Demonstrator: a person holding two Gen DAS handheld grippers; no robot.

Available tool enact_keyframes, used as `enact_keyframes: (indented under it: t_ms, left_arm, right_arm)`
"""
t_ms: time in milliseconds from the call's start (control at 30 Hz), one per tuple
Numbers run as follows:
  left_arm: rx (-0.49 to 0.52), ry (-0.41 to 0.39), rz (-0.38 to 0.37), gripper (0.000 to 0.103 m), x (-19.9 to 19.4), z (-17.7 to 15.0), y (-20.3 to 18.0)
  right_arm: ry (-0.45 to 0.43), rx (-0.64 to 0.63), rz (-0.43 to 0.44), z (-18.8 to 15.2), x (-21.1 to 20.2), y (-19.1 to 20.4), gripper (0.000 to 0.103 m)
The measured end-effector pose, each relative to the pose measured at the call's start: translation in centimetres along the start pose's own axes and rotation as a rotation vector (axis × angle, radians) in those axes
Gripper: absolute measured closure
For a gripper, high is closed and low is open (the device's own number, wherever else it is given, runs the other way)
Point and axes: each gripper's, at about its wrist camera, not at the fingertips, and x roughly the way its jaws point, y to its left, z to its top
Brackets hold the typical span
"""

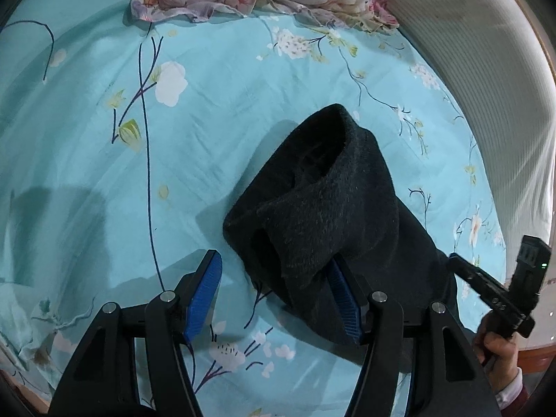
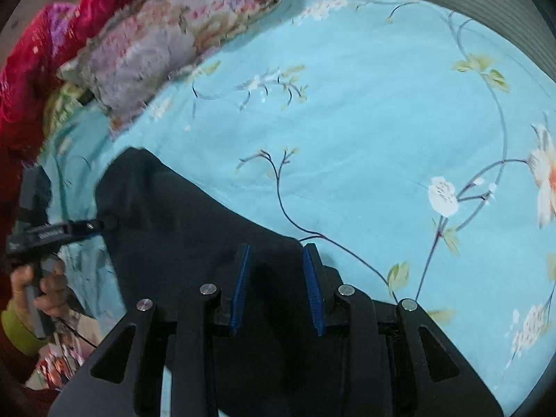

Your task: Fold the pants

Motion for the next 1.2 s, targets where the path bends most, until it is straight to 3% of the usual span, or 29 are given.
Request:
enact_keyframes:
  t_ms: [100, 200, 233, 333, 400, 500, 600, 700, 933, 1100, 1200]
  left_arm:
    - [-0.009, 0.001, 0.001, 0.040, 0.7, 0.4, 0.0]
    - [-0.010, -0.008, 0.005, 0.043, 1.7, 1.0, -0.2]
    - [-0.007, -0.016, 0.007, 0.046, 1.9, 1.1, -0.2]
    - [0.042, -0.046, 0.004, 0.073, 1.9, 1.5, -1.1]
    - [0.086, -0.070, -0.017, 0.085, 1.0, 1.5, -1.8]
    - [0.138, -0.097, -0.099, 0.086, -2.0, 1.0, -2.8]
    - [0.202, -0.172, -0.186, 0.086, -6.5, 0.2, -3.6]
    - [0.228, -0.185, -0.224, 0.086, -7.9, -0.2, -3.3]
    - [0.300, -0.177, -0.082, 0.087, -4.2, 0.4, -2.7]
    - [0.426, -0.199, 0.050, 0.085, -1.2, 0.8, -2.4]
    - [0.510, -0.189, 0.162, 0.079, 1.2, 0.4, -2.6]
  right_arm:
    - [0.048, -0.021, -0.023, 0.3, 2.2, -0.3, 0.069]
    - [0.074, -0.011, 0.011, 0.5, 3.7, -1.0, 0.070]
    - [0.069, -0.012, 0.025, 0.7, 3.9, -1.1, 0.082]
    - [0.067, -0.033, 0.026, 1.0, 3.5, -0.7, 0.092]
    - [0.051, -0.063, 0.042, 1.0, 2.2, -0.3, 0.093]
    - [0.010, -0.085, 0.094, 1.1, -0.2, 0.1, 0.093]
    - [-0.043, -0.124, 0.151, 0.8, -2.7, 0.5, 0.094]
    - [-0.063, -0.119, 0.128, 0.9, -2.8, -0.1, 0.094]
    - [-0.069, -0.091, 0.006, 2.3, 2.0, 0.4, 0.095]
    - [-0.073, -0.076, -0.073, 2.5, 4.3, 0.4, 0.095]
    - [-0.068, -0.071, -0.099, 2.4, 5.2, 0.3, 0.095]
